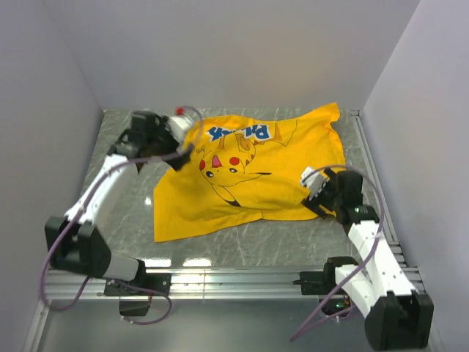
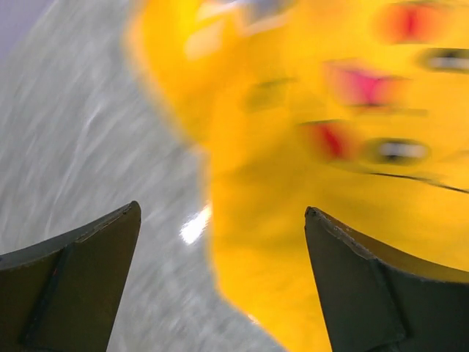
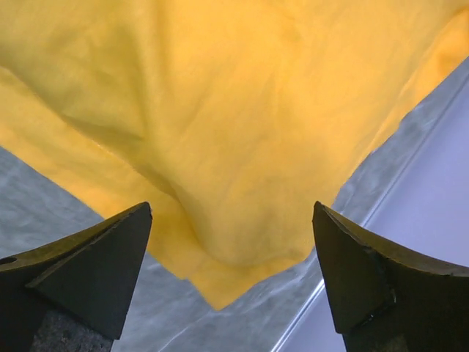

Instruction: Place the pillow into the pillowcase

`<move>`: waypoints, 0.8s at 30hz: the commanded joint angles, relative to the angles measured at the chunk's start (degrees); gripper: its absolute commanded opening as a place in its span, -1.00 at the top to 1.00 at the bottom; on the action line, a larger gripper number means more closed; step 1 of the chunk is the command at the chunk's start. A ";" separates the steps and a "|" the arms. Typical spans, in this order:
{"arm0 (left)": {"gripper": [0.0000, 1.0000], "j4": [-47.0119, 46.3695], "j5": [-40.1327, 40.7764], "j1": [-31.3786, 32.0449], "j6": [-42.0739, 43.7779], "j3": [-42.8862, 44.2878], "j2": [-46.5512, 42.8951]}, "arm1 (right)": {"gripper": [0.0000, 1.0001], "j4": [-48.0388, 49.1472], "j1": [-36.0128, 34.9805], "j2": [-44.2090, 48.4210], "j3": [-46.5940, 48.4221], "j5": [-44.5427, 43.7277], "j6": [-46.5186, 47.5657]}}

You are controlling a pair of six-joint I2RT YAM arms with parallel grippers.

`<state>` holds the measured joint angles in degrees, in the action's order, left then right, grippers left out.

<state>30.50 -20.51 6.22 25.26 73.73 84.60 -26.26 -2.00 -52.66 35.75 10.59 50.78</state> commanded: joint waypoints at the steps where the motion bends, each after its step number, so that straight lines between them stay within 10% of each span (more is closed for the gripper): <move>1: -0.99 3.78 -3.41 12.12 8.93 -8.32 -7.51 | -0.96 6.55 0.68 4.84 -9.09 3.12 15.03; 12: -0.99 -0.96 11.00 30.86 1.99 -27.14 -4.28 | -0.84 18.07 0.68 -12.18 -13.25 -0.13 20.58; 16: -0.88 -4.74 18.12 31.75 0.85 -29.17 1.52 | 0.34 17.04 0.68 -20.71 -6.59 -2.58 13.93; 17: -0.74 -4.23 18.40 31.75 0.85 -28.04 2.75 | 0.58 14.42 0.77 -22.03 -5.00 -2.68 12.95; 19: 0.23 -2.91 19.36 31.58 -0.20 -25.85 5.22 | 1.00 11.95 0.77 -21.35 -0.87 -2.07 10.58; 21: 0.92 -0.63 16.66 28.69 -0.73 -21.89 2.79 | 1.00 8.34 0.77 -16.88 2.39 0.21 9.25; 24: 0.99 4.46 11.91 22.80 -1.44 -13.90 -3.79 | 1.00 3.42 0.94 -9.32 7.48 3.46 5.65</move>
<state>32.34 -6.83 33.54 25.17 51.81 87.85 -18.24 -1.43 -69.12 37.04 10.24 61.32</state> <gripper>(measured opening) 0.015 0.032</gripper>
